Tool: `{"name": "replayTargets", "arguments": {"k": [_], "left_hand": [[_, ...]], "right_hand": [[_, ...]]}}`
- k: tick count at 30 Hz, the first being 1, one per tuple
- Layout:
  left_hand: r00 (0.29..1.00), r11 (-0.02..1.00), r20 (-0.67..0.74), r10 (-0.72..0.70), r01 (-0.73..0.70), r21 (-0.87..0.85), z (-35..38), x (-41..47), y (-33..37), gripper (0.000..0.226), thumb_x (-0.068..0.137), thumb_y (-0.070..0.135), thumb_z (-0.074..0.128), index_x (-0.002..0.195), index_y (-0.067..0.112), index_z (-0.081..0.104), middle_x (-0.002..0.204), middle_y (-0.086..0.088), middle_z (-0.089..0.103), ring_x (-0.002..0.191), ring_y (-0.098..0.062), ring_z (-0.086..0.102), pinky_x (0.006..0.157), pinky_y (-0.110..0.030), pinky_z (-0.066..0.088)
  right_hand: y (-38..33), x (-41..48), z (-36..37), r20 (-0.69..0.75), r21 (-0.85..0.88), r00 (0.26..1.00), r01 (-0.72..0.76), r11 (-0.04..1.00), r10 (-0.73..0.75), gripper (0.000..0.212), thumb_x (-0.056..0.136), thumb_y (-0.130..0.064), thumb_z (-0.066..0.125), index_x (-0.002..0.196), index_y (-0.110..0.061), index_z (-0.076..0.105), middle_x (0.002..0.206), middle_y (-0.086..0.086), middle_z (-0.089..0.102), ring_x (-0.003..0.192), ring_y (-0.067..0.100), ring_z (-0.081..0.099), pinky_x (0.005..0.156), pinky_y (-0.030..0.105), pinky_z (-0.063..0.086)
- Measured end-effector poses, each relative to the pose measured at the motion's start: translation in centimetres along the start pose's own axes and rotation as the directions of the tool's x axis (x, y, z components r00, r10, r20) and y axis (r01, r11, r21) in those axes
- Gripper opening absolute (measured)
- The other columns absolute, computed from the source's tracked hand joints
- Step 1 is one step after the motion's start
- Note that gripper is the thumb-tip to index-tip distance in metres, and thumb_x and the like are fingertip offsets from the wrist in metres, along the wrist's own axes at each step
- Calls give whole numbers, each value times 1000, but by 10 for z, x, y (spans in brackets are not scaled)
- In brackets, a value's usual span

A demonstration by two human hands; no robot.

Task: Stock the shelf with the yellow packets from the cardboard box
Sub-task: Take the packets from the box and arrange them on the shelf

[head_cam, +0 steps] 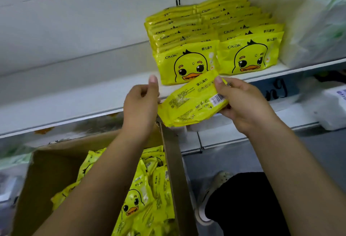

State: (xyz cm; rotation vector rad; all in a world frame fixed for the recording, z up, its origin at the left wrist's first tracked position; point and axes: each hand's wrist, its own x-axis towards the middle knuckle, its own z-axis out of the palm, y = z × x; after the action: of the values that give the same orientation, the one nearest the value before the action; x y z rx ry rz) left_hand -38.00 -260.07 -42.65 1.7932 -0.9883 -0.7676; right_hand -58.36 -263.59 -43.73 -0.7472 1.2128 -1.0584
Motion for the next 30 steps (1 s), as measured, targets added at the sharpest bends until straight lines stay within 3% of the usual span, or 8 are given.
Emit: {"name": "replayTargets", "arguments": {"k": [3, 6, 11, 15, 18, 22, 25, 30], "left_hand": [[987, 961, 78, -141, 156, -230, -19, -38, -14, 55, 101, 52, 56, 100, -1, 68, 103, -24, 73, 96, -36, 74, 86, -47, 62], [983, 931, 12, -184, 178, -317, -40, -63, -30, 28, 103, 35, 59, 99, 10, 71, 98, -8, 75, 91, -30, 72, 83, -52, 63], [969, 890, -45, -243, 204, -408, -76, -99, -34, 33, 106, 40, 52, 103, 17, 76, 103, -4, 79, 100, -26, 75, 87, -49, 62], [968, 854, -94, -234, 158, -496, -98, -121, -37, 43, 93, 59, 63, 106, 21, 80, 110, -8, 77, 106, -35, 71, 101, -64, 51], [948, 761, -118, -297, 160, -629, -110, -133, -46, 65, 74, 64, 74, 122, 21, 75, 124, -6, 74, 123, -34, 65, 111, -59, 43], [909, 667, -152, -388, 163, -727, -115, -148, -52, 56, 77, 48, 73, 124, 19, 73, 127, -7, 73, 126, -30, 64, 114, -57, 40], [878, 622, -176, -444, 161, -766, -114, -158, -51, 37, 75, 44, 74, 108, 26, 77, 128, -2, 72, 126, -26, 64, 116, -55, 40], [934, 743, -133, -332, 172, -647, -121, -168, -49, 41, 97, 46, 64, 122, 15, 73, 122, -7, 75, 119, -27, 68, 108, -53, 50]], "right_hand": [[7, -12, 17, 39, 63, 999, -40, 997, 37, 18, 95, -25, 67, 110, -14, 68, 102, 6, 77, 94, 22, 74, 85, 47, 61], [20, -30, 35, 128, 22, 989, -82, 996, 79, 17, 96, -24, 65, 108, -12, 66, 97, 5, 77, 90, 23, 75, 87, 51, 59], [33, -57, 55, 216, -36, 970, -103, 994, 108, 50, 96, -44, 61, 124, -2, 59, 109, 11, 75, 100, 31, 73, 89, 55, 57], [41, -77, 57, 261, -17, 963, -70, 997, 72, 23, 99, -32, 58, 111, -13, 66, 107, 10, 74, 93, 25, 71, 80, 43, 59], [49, -93, 61, 267, 1, 963, -47, 999, 45, 11, 99, -19, 58, 98, -14, 69, 101, 11, 72, 88, 24, 66, 71, 38, 54], [62, -115, 70, 211, 43, 976, -68, 997, 58, 15, 98, -11, 59, 85, -15, 66, 96, 11, 72, 84, 24, 66, 71, 40, 54], [62, -124, 74, 167, 71, 985, -50, 996, 37, 17, 98, -9, 59, 83, -15, 65, 92, 10, 71, 81, 23, 66, 71, 38, 56], [59, -126, 72, 155, 73, 986, -77, 994, 65, 12, 98, -13, 60, 87, -14, 63, 94, 10, 72, 79, 23, 68, 73, 42, 58]]}}
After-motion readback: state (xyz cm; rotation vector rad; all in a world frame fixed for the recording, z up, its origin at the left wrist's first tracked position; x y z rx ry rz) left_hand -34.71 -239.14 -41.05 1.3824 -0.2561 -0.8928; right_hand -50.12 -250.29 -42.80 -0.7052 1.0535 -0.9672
